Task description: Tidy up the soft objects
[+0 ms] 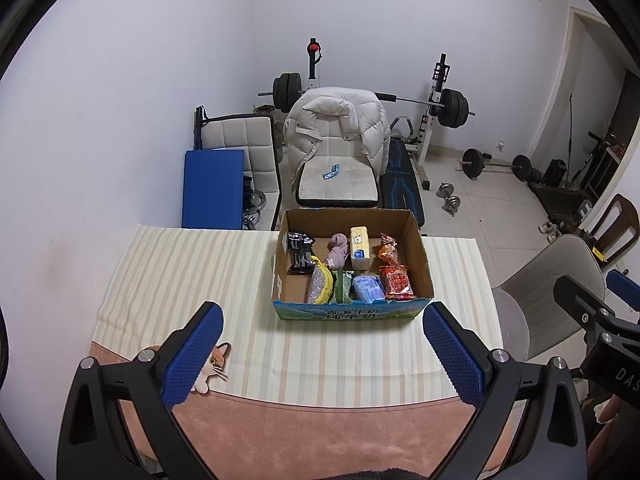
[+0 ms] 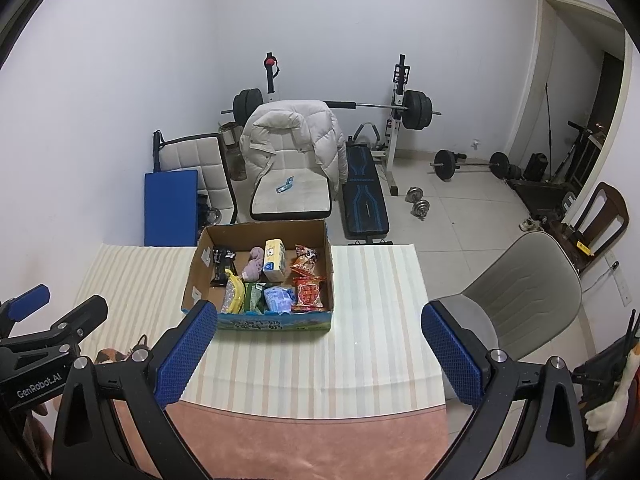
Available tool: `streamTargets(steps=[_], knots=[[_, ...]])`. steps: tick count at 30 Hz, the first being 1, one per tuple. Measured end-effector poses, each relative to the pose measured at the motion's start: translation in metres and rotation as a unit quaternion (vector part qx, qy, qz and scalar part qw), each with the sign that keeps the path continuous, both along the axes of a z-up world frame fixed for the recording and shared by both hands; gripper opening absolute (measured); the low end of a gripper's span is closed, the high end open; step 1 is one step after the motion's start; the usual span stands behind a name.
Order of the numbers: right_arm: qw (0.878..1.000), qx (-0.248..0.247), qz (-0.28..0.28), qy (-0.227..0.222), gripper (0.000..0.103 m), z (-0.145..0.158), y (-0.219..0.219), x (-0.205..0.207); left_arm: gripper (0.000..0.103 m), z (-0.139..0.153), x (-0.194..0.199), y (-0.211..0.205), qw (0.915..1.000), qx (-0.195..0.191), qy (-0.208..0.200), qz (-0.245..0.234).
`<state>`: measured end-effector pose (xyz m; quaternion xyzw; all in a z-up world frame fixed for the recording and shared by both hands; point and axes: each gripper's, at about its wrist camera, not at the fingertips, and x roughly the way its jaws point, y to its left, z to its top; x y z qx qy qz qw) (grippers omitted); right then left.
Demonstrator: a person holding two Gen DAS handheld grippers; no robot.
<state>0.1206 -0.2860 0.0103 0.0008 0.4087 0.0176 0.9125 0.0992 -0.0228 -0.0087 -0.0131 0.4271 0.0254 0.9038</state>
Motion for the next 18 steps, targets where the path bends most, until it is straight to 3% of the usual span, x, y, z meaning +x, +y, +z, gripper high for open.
streamTargets(steps=[18], knots=[[1.0,-0.001,-0.002,-0.001,0.103,0.0,0.001,-0.0002,0.103,0.0005,-0.0008,-0.0006,1.0,0.0,-0.001,0.001]])
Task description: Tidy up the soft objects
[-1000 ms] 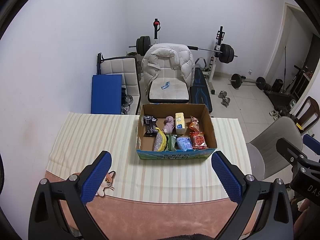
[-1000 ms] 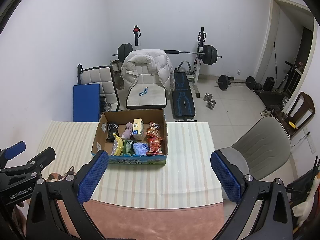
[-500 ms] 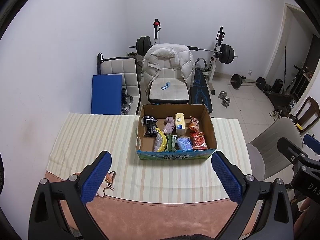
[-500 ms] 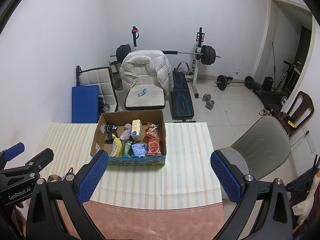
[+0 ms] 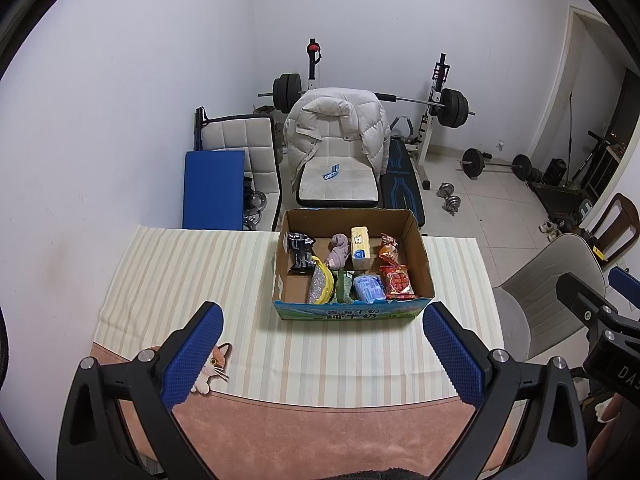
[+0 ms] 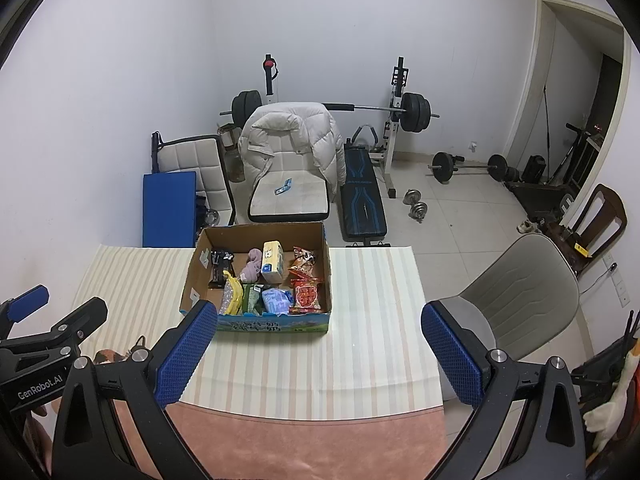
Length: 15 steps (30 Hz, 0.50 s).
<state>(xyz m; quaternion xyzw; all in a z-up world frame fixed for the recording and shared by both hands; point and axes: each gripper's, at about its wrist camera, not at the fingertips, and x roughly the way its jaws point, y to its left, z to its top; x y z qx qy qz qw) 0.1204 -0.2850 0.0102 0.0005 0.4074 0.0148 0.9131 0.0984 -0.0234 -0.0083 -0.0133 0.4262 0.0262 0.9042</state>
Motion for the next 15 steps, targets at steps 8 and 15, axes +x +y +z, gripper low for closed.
streamTargets(steps=[8,15], knots=[[1.0,-0.001,-0.001,-0.001,0.103,0.0001,0.0004,0.0009,0.103,0.0,0.0,0.0001,1.0,0.0,-0.001,0.0],[1.0,0.0,-0.001,-0.001,0.103,-0.0005,0.0005,0.0004,0.103,0.0015,0.0006,-0.0001,1.0,-0.001,-0.003,0.0]])
